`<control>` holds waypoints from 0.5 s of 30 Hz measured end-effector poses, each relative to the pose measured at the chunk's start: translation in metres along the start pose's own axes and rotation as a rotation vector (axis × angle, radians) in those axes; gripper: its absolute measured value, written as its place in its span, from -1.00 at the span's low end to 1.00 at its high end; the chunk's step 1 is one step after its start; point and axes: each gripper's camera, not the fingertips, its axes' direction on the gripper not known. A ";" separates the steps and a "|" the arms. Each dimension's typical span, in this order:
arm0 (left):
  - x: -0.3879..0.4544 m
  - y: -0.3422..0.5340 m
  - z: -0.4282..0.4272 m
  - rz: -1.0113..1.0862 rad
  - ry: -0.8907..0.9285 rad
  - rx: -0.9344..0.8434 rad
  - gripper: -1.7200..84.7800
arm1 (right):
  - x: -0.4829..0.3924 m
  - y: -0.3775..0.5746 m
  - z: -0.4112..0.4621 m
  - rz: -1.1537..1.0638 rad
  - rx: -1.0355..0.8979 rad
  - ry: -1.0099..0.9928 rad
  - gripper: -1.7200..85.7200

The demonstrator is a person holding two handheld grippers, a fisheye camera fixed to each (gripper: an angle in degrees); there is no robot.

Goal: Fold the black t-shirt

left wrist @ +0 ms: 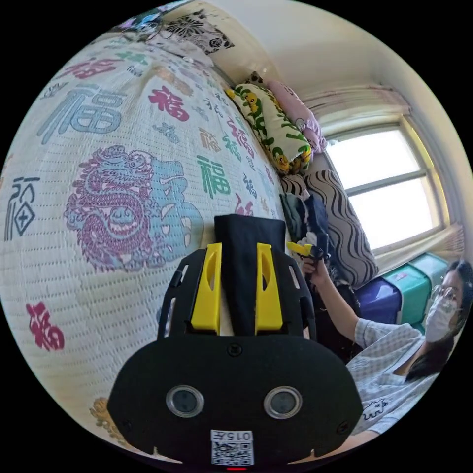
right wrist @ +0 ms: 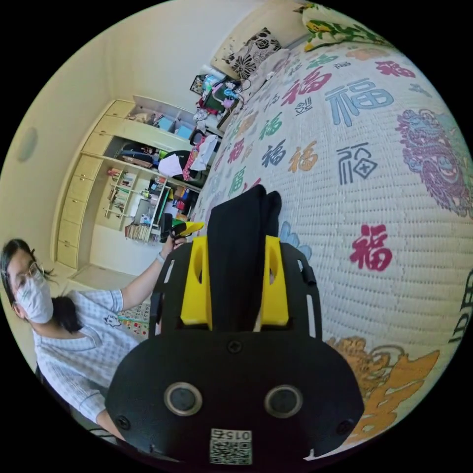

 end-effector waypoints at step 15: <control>0.001 -0.023 0.017 0.190 0.128 -0.079 -0.90 | 0.040 -0.018 0.043 -0.016 -0.111 -0.099 -0.82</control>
